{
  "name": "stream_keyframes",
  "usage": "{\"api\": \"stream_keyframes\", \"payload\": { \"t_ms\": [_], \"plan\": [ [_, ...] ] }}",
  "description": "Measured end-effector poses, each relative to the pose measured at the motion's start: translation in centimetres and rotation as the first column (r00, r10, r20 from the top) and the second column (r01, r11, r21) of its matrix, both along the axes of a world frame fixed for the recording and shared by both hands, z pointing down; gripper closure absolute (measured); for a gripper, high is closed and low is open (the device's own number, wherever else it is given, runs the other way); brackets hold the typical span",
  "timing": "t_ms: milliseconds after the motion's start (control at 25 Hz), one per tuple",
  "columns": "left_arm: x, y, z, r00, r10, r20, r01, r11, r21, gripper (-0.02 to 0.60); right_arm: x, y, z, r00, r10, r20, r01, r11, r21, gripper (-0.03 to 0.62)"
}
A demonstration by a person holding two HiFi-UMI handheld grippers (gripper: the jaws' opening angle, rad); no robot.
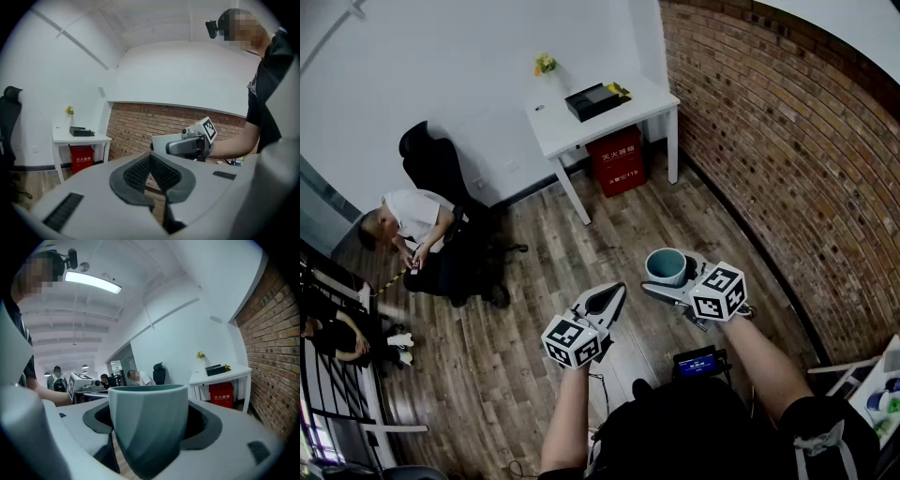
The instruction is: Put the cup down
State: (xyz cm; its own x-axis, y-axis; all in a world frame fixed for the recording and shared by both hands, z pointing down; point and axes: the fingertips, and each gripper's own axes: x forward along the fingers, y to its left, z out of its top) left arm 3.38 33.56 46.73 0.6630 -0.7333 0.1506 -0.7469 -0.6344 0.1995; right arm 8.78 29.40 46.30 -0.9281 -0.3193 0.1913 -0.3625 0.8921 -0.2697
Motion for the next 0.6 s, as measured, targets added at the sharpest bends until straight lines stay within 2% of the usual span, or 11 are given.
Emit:
{"api": "stream_keyframes", "payload": {
  "t_ms": [600],
  "plan": [
    [-0.09,-0.53,0.05,1.000,0.001,-0.001,-0.001,1.000,-0.001,0.574,0.11,-0.52,0.34,1.000,0.006,0.005,-0.005,1.000,-0.017,0.192]
  ]
}}
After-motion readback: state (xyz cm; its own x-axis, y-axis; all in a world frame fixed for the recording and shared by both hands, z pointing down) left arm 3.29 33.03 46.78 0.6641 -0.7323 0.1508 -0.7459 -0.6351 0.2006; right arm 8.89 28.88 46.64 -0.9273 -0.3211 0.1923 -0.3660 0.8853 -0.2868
